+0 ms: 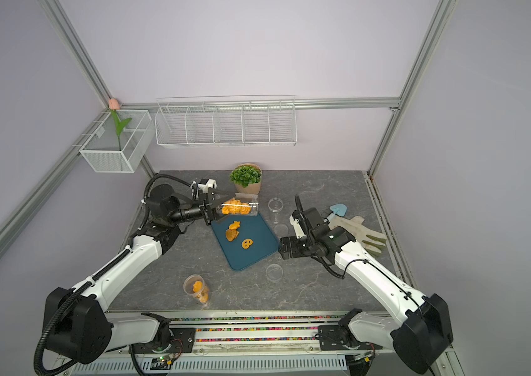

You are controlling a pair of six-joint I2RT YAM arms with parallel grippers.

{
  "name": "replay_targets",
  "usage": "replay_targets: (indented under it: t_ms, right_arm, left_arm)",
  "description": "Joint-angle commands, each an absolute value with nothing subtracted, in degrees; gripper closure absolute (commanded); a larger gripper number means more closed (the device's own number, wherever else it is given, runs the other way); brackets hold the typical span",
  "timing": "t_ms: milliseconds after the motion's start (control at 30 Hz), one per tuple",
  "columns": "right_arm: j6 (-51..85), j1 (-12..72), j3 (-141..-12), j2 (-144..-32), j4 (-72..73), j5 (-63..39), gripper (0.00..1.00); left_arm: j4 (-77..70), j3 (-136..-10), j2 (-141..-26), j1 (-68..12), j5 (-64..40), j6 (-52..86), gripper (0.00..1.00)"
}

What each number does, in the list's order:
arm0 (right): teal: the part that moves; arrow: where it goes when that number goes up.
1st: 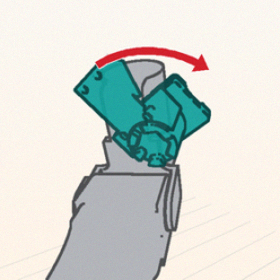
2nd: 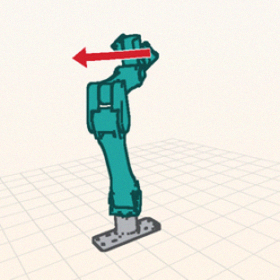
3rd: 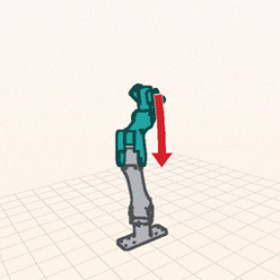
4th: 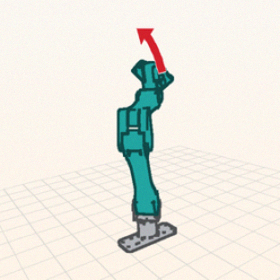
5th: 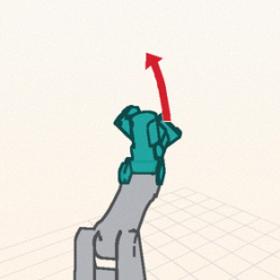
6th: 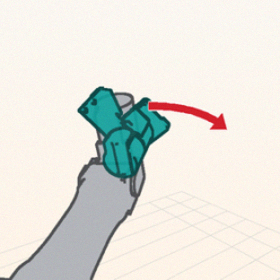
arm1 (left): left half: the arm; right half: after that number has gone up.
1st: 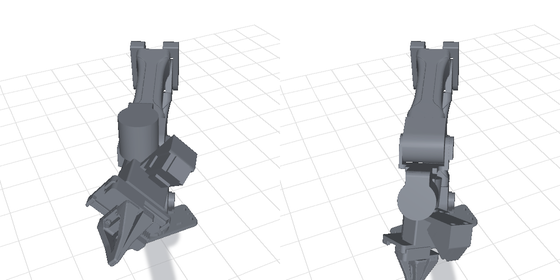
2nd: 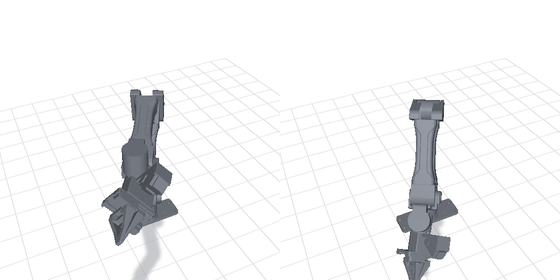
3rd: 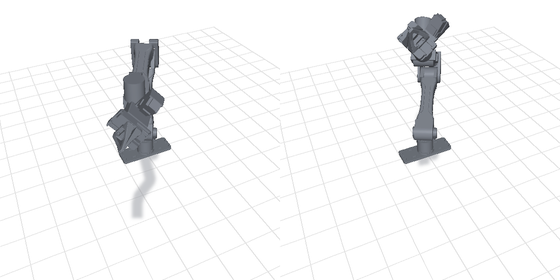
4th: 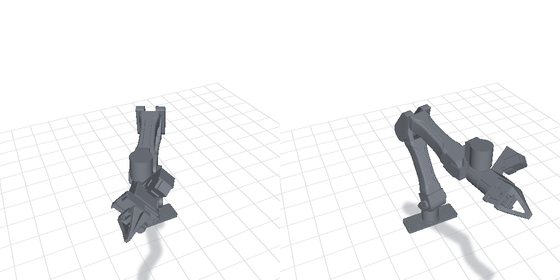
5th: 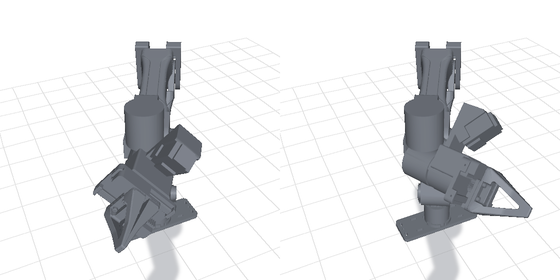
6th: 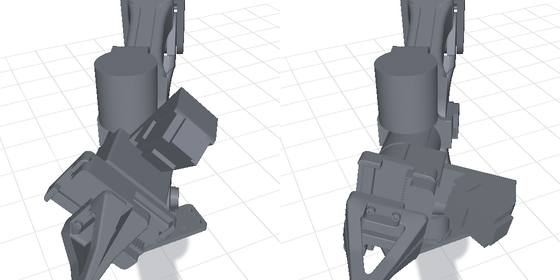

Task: Pour the cookies out of the jar
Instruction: Pour the cookies in the jar onto the tray.

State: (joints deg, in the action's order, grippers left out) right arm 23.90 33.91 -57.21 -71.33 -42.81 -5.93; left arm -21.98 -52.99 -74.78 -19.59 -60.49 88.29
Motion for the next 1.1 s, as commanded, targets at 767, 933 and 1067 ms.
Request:
replay_targets:
  t_ms: [767,933,1067]
  right_arm:
    - [25.98,35.64,-58.41,-78.34,-47.63,-8.62,0.15]
    - [25.52,35.69,-59.58,-80.27,-48.35,-9.12,0.16]
    - [25.24,35.64,-60.65,-81.54,-48.47,-9.56,0.16]
  left_arm:
    - [-22.93,-49.46,-84.93,-13.20,-69.63,73.41,0.40]
    - [-20.09,-50.60,-88.80,-12.83,-70.00,68.62,0.40]
    - [-13.29,-52.84,-91.78,-12.57,-70.42,62.59,0.40]
